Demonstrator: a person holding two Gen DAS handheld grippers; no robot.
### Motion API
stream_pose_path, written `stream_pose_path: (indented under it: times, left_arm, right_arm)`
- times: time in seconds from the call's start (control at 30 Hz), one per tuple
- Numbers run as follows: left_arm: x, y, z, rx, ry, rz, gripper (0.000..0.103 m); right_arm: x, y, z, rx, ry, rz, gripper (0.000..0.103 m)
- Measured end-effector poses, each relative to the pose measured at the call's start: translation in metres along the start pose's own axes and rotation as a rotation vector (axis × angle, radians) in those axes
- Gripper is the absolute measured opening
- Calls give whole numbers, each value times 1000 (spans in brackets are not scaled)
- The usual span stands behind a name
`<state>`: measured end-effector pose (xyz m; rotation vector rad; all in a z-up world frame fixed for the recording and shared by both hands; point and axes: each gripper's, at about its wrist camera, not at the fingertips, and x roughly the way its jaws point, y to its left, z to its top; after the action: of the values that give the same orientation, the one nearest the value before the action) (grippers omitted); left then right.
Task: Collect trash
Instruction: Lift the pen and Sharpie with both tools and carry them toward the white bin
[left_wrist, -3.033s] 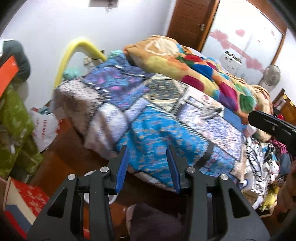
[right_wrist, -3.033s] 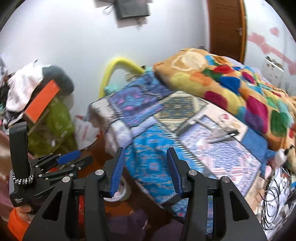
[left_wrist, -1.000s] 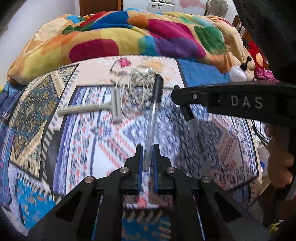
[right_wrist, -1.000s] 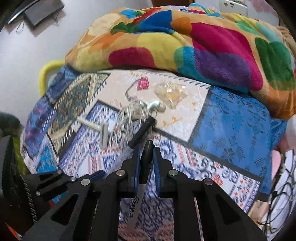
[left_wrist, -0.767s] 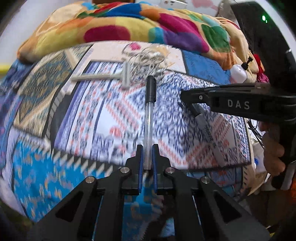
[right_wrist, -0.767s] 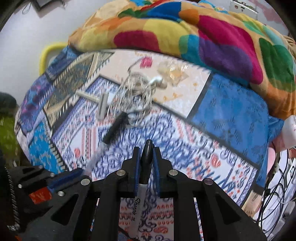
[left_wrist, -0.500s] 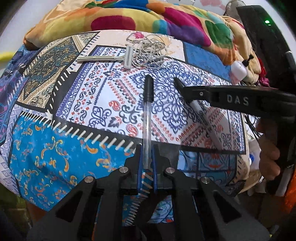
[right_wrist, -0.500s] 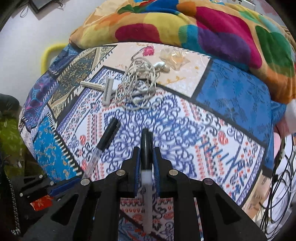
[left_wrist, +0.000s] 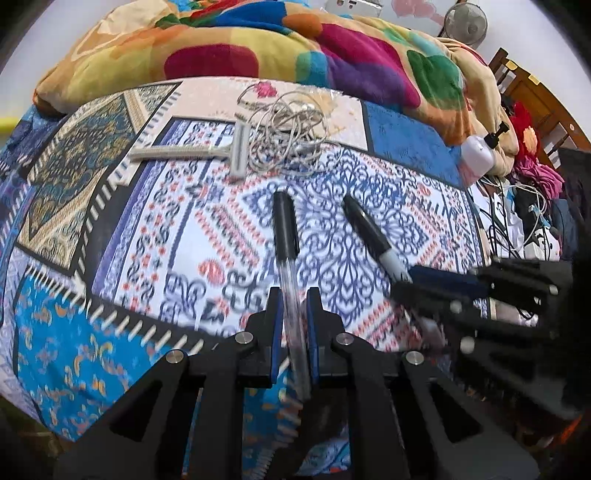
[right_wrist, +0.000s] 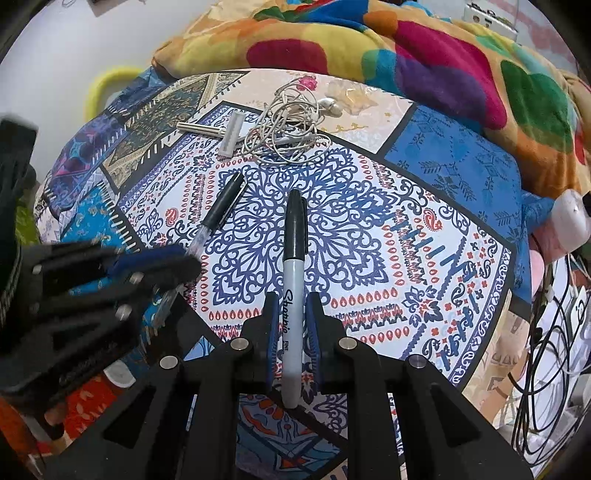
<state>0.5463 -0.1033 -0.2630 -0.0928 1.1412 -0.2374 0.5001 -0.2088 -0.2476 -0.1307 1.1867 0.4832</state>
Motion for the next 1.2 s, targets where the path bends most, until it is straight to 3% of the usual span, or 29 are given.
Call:
stream_pose_path:
  times: [0.23, 0.33, 0.53, 0.83, 1.2]
  left_arm:
    - [4, -9, 3, 29, -13, 32, 9]
    - [2, -7, -1, 17, 5, 6, 7]
    - [-22, -8, -14, -13, -16, -7, 7]
    - [-101, -13, -27, -14, -143, 20, 7]
    - [-205, 3, -63, -66, -299, 55, 7]
  right_arm:
    - [0, 5, -2, -11, -9, -33, 11]
    - [-2, 0, -1, 44, 0, 7, 11]
    - [-25, 2, 0, 86, -54, -19, 11]
    - [-84, 28, 7, 57, -163, -30, 11]
    - [-154, 92, 2, 0, -297, 18, 11]
